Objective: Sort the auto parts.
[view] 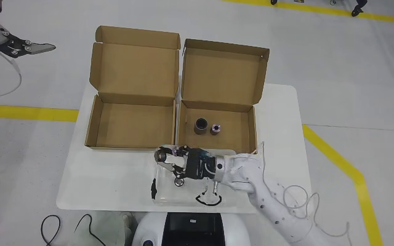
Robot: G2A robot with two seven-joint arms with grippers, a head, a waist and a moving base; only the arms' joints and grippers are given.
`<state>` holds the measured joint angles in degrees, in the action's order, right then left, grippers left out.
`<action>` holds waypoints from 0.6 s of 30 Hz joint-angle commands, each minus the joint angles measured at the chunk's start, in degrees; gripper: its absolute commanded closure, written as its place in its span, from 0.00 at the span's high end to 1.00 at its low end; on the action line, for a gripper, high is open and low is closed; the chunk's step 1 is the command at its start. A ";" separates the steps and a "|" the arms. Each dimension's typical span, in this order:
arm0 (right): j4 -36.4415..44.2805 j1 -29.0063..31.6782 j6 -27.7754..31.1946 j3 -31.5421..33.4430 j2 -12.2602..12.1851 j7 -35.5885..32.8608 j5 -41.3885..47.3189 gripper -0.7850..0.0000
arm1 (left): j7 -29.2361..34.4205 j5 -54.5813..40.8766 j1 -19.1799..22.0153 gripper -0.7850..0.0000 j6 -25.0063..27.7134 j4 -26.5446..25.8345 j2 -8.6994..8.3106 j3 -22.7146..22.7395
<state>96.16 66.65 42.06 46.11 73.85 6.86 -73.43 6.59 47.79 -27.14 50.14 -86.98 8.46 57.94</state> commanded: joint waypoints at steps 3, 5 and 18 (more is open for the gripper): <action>1.86 -1.27 -0.05 0.87 0.00 0.55 -0.60 0.00 | 0.00 0.00 0.00 1.00 0.00 0.00 0.00 0.00; 2.45 -1.82 -0.09 1.48 -0.02 0.62 -0.36 0.00 | 0.00 0.00 0.00 1.00 0.00 0.00 0.00 0.00; 8.54 -5.07 -1.26 3.05 0.30 -0.57 0.30 0.00 | 0.00 0.00 0.00 1.00 0.00 0.00 0.00 0.00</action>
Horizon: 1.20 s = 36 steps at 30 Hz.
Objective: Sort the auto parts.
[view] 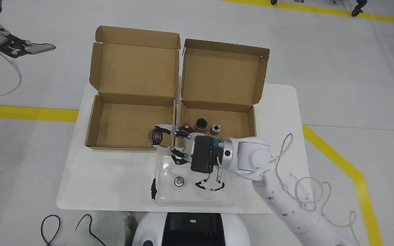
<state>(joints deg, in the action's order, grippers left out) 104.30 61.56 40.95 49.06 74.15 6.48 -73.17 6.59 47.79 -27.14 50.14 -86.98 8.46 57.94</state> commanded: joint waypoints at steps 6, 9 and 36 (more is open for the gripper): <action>2.98 0.47 -1.17 1.26 -0.12 -0.05 -0.22 0.00 | 0.00 0.00 0.00 1.00 0.00 0.00 0.00 0.00; 4.18 0.58 -1.34 1.96 -0.21 -0.49 -0.09 0.00 | 0.00 0.00 0.00 1.00 0.00 0.00 0.00 0.00; 1.22 1.24 -2.31 2.57 -0.22 -0.80 -0.60 0.00 | 0.00 0.00 0.00 1.00 0.00 0.00 0.00 0.00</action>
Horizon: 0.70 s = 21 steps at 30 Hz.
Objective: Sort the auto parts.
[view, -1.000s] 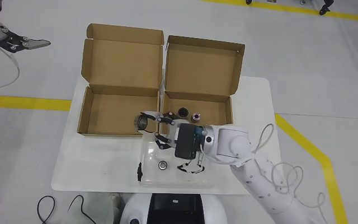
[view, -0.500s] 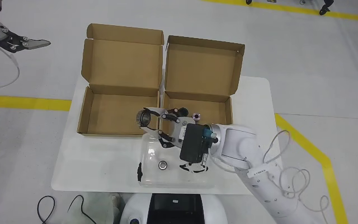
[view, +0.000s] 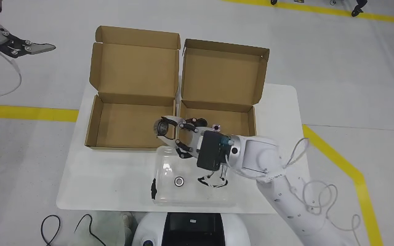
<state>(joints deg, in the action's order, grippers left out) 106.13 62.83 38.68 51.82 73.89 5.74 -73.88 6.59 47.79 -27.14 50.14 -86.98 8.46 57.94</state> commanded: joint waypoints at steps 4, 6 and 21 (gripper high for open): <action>-4.94 -0.98 0.37 -1.81 0.48 0.20 1.38 0.00 | 0.00 0.00 0.00 1.00 0.00 0.00 0.00 0.00; -7.39 -1.65 0.55 -2.63 0.77 0.96 1.96 0.00 | 0.00 0.00 0.00 1.00 0.00 0.00 0.00 0.00; -24.28 -9.40 -4.26 -10.52 4.56 -3.70 5.65 0.00 | 0.00 0.00 0.00 1.00 0.00 0.00 0.00 0.00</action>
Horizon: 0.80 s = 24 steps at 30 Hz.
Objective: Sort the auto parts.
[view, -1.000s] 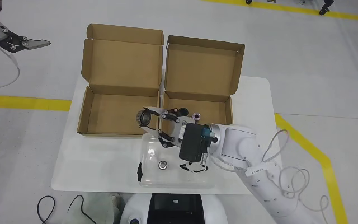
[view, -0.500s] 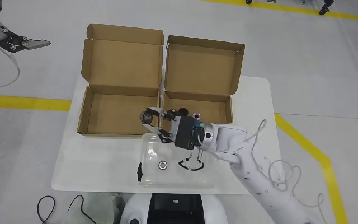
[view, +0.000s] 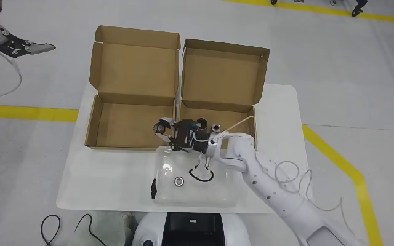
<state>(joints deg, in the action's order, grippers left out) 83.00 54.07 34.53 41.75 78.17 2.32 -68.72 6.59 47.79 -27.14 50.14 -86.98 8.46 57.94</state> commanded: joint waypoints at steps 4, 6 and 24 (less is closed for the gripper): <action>-5.85 -3.58 -0.69 -2.76 1.81 -2.07 2.41 0.00 | 0.00 0.00 0.00 1.00 0.00 0.00 0.00 0.00; -7.91 -4.95 -1.63 -3.94 2.61 -3.81 2.90 0.00 | 0.00 0.00 0.00 1.00 0.00 0.00 0.00 0.00; -27.48 -17.14 -7.11 -15.84 13.34 -15.30 7.90 0.00 | 0.00 0.00 0.00 1.00 0.00 0.00 0.00 0.00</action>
<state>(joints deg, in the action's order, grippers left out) 56.55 37.48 27.51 26.32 90.93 -12.67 -61.00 6.59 47.79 -27.14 50.14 -86.98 8.46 57.94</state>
